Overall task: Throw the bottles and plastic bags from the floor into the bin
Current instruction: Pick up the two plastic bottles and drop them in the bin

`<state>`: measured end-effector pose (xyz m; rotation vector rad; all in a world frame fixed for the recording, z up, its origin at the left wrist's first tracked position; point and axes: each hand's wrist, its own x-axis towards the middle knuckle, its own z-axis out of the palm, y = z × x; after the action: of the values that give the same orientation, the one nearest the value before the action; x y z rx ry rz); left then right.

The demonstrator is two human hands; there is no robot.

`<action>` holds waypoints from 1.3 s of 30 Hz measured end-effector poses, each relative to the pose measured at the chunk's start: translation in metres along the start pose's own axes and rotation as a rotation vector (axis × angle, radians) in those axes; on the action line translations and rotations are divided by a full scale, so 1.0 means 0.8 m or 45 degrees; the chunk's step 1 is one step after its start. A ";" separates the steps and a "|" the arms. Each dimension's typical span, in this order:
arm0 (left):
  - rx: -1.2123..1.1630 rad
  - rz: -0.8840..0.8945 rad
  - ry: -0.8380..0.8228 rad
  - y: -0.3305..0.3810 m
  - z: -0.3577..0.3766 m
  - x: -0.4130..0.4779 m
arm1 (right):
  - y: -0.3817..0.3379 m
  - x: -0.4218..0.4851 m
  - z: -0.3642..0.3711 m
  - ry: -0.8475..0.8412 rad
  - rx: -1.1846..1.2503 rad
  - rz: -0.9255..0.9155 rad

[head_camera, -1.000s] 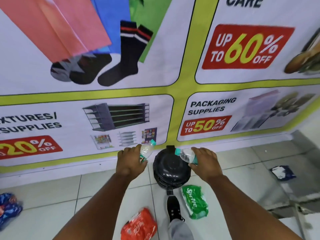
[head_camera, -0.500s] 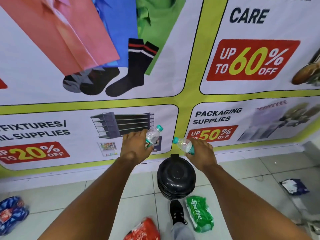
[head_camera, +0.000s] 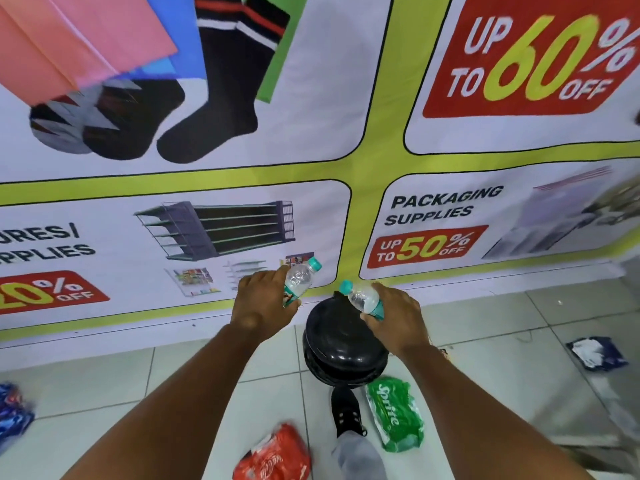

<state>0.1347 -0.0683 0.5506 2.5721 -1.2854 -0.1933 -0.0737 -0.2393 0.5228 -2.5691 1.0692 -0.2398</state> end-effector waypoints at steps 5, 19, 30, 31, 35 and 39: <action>0.023 0.009 0.003 0.005 -0.003 0.014 | 0.015 0.014 -0.016 0.009 -0.024 0.002; -0.093 -0.029 -0.033 -0.029 0.120 -0.019 | 0.073 -0.022 0.136 -0.417 -0.184 -0.063; -0.143 -0.103 -0.123 -0.094 0.232 -0.089 | 0.093 0.052 0.217 -0.413 -0.391 -0.118; -0.149 -0.103 -0.113 -0.094 0.233 -0.087 | 0.093 0.054 0.216 -0.414 -0.390 -0.113; -0.135 -0.082 -0.088 -0.087 0.229 -0.080 | 0.099 0.045 0.207 -0.375 -0.345 -0.112; -0.109 -0.059 -0.062 -0.078 0.222 -0.067 | 0.113 0.040 0.183 -0.315 -0.308 -0.150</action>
<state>0.1089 -0.0197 0.3629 2.5406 -1.2079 -0.3147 -0.0690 -0.2851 0.3541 -2.7864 0.9046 0.1869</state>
